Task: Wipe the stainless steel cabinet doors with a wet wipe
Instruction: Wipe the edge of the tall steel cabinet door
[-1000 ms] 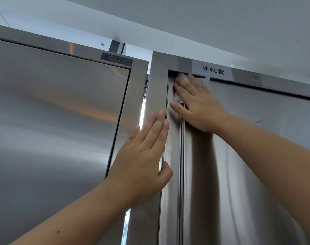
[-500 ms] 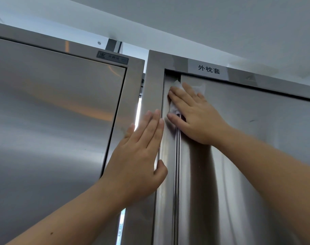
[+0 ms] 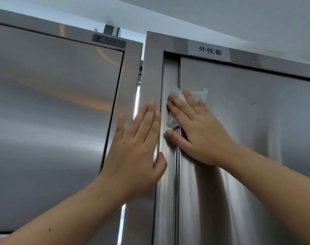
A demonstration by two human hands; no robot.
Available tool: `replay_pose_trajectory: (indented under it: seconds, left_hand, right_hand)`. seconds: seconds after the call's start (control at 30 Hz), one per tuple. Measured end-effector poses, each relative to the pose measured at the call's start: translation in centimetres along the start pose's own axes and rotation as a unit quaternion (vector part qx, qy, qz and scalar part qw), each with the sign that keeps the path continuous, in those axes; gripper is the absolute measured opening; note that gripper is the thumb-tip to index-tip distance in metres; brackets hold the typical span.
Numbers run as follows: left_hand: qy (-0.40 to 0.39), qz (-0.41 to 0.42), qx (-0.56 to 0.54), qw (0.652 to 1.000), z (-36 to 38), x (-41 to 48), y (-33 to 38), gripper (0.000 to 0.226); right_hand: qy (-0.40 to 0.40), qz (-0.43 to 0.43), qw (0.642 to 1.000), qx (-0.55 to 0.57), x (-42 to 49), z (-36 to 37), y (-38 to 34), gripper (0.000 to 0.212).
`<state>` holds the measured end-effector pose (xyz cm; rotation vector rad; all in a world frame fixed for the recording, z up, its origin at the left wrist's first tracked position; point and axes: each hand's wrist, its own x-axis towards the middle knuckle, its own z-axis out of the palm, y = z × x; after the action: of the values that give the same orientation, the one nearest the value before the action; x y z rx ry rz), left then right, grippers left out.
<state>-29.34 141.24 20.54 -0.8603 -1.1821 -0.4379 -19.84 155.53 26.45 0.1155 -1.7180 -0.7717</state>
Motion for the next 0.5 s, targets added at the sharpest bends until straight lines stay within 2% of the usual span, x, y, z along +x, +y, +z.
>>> replay_pose_trajectory:
  seconds: [0.5]
  left_hand:
    - [-0.014,-0.002,-0.003,1.000,-0.7,-4.4,1.9,0.072]
  right_hand:
    - [-0.007,-0.011,0.999,0.035,-6.1,0.5,-3.6,0.067]
